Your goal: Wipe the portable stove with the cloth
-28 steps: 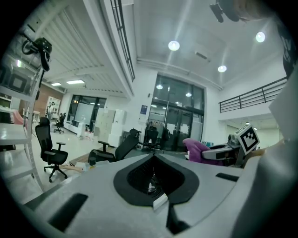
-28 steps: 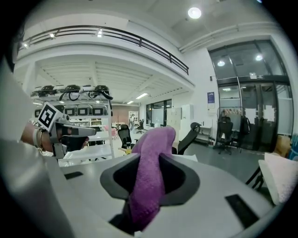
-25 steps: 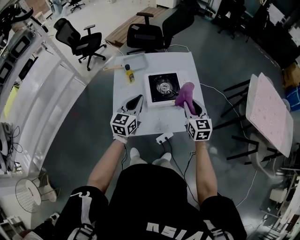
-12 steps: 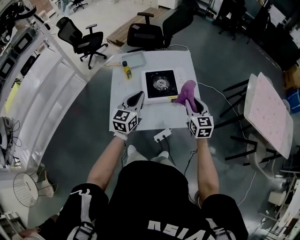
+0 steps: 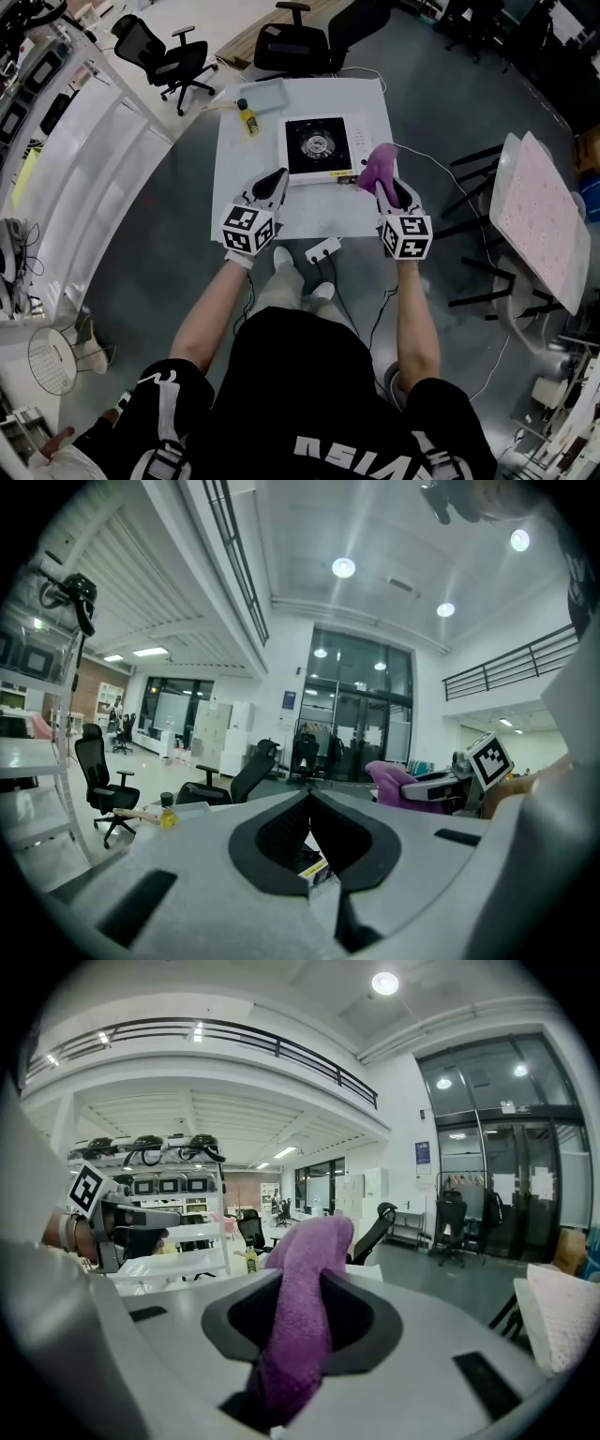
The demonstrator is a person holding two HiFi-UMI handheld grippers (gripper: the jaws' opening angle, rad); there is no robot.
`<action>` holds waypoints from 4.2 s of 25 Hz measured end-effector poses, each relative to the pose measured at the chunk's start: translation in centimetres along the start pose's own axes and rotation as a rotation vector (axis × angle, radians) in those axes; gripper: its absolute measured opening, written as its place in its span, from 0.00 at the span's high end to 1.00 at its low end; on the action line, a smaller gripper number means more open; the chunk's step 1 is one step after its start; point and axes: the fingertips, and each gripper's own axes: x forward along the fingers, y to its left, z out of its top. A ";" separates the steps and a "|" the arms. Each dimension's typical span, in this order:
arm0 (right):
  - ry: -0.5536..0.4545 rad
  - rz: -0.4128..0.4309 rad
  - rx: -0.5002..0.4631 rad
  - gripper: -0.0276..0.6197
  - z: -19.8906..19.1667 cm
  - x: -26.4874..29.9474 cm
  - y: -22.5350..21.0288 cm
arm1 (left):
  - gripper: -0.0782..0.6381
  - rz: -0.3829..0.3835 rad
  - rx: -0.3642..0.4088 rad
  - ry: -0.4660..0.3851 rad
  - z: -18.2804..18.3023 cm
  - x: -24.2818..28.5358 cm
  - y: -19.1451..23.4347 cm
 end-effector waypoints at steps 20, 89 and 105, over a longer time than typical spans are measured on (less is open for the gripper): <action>0.086 -0.018 -0.009 0.79 0.6 11.6 -4.5 | 0.89 -0.030 -0.036 0.017 0.8 10.3 7.0; 0.540 0.129 0.035 0.79 -14.0 33.3 -11.8 | 0.89 0.052 -0.131 0.183 -5.7 25.8 13.9; 0.551 0.105 0.029 0.78 -16.6 25.9 -10.1 | 0.89 0.029 -0.131 0.173 -6.7 21.8 10.2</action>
